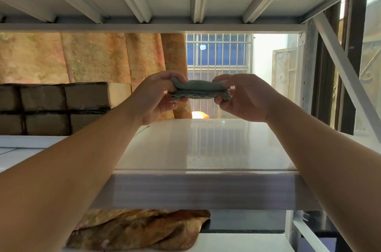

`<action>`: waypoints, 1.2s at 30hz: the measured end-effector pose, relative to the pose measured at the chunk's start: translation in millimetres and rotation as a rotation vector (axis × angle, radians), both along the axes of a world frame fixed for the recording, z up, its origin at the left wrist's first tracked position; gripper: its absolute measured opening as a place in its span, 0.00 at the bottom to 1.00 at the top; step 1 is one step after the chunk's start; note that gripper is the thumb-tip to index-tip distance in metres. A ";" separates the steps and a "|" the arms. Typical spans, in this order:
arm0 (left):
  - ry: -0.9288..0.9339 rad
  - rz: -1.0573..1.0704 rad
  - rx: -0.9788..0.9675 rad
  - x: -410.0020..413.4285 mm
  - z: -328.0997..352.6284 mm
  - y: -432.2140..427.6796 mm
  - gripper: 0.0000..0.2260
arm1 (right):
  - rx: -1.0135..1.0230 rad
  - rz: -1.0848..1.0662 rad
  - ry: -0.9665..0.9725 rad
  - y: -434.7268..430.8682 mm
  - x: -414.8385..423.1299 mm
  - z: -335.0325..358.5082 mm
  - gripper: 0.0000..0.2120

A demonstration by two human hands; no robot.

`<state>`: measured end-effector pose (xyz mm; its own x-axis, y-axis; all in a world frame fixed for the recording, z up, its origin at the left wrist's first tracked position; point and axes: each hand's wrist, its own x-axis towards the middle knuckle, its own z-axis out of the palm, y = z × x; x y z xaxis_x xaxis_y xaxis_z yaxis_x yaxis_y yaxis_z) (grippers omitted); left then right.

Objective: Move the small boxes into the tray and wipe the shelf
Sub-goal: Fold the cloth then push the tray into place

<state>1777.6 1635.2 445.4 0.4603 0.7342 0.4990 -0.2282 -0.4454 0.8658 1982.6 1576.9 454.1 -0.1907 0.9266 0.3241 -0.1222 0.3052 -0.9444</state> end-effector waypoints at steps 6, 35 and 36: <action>0.155 0.116 -0.036 -16.1 1.4 -13.1 0.05 | 0.012 -0.175 -0.156 -1.5 -20.7 -2.9 0.05; 0.728 0.742 0.349 -214.5 -43.7 17.3 0.05 | 0.421 -0.386 -1.264 32.6 -224.8 -36.4 0.14; 0.746 0.732 0.393 -217.1 -45.2 18.4 0.04 | 0.392 -0.353 -1.235 31.9 -223.3 -37.6 0.14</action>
<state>1560.6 1653.6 400.2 0.2625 0.8029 0.5352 0.7193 -0.5326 0.4461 1759.4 1608.8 416.5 -0.3208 0.8727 0.3681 0.8810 0.4177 -0.2222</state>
